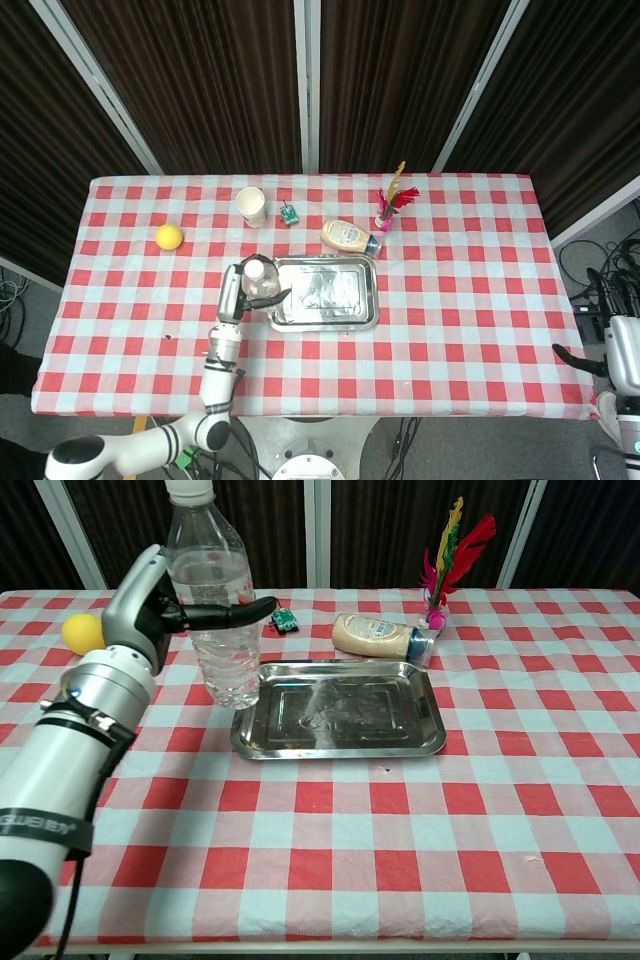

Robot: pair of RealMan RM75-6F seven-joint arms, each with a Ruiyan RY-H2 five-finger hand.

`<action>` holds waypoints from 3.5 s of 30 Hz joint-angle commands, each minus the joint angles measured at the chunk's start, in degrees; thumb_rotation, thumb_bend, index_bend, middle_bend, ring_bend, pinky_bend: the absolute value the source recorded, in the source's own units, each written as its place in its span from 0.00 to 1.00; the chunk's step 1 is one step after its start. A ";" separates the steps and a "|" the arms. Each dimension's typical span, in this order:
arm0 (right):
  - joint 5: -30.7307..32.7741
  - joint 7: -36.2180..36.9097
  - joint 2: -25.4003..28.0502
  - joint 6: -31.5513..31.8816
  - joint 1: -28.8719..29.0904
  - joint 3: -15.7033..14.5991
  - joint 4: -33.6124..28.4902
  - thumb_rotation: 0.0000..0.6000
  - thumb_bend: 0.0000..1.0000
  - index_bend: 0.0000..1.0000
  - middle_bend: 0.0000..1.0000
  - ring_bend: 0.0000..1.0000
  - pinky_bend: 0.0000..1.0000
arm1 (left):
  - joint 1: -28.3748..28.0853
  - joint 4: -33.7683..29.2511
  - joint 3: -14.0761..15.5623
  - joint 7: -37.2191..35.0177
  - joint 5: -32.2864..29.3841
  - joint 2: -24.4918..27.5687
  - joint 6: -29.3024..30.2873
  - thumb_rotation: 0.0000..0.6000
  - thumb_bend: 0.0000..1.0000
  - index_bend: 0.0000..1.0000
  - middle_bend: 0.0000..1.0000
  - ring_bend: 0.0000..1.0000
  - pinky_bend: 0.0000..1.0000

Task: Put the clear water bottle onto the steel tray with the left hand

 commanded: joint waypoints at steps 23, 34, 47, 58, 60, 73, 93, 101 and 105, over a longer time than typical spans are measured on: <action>3.39 4.15 1.39 -2.26 0.71 1.54 1.78 1.00 0.04 0.05 0.13 0.00 0.00 | -15.05 14.38 5.75 -9.28 -15.22 -6.30 -2.15 1.00 0.19 0.61 0.62 0.51 0.56; 4.24 3.34 1.02 -2.72 1.12 1.72 1.81 1.00 0.04 0.05 0.13 0.00 0.00 | -14.35 15.60 9.43 -10.94 -17.01 -6.30 0.49 1.00 0.12 0.50 0.55 0.45 0.51; 3.46 4.14 0.98 -2.00 0.80 1.76 1.82 1.00 0.04 0.05 0.14 0.00 0.00 | -13.27 15.16 10.30 -11.43 -16.41 -6.30 2.31 1.00 0.09 0.46 0.52 0.43 0.49; 3.15 4.30 0.93 -1.98 0.80 1.74 1.79 1.00 0.04 0.06 0.14 0.00 0.00 | -11.92 15.42 9.38 -11.40 -14.56 -6.30 4.79 1.00 0.06 0.37 0.45 0.36 0.42; 3.27 4.34 0.88 -2.02 0.82 1.77 1.86 1.00 0.04 0.06 0.14 0.00 0.00 | -12.00 15.97 8.41 -11.09 -13.59 -6.30 6.18 1.00 0.05 0.36 0.43 0.35 0.41; 2.72 4.09 0.89 -2.13 0.81 1.51 1.60 1.00 0.04 0.06 0.14 0.00 0.00 | -6.28 4.13 3.32 -3.47 -7.33 3.51 12.61 1.00 0.02 0.32 0.41 0.33 0.37; 3.52 2.01 0.07 -3.30 1.63 1.32 1.58 1.00 0.04 0.06 0.14 0.00 0.00 | 3.76 -29.65 -2.91 13.01 -1.60 29.49 15.79 1.00 0.01 0.31 0.41 0.33 0.36; 2.43 1.14 -0.30 -3.49 1.71 0.67 1.18 1.00 0.04 0.06 0.14 0.00 0.00 | 8.20 -25.14 6.52 28.70 0.28 38.57 9.53 1.00 0.18 0.42 0.40 0.30 0.33; 2.29 0.07 -0.86 -3.53 1.85 0.42 1.21 1.00 0.04 0.06 0.14 0.00 0.00 | 10.08 -25.65 13.35 44.52 -0.97 47.19 2.11 0.95 0.21 0.39 0.36 0.24 0.28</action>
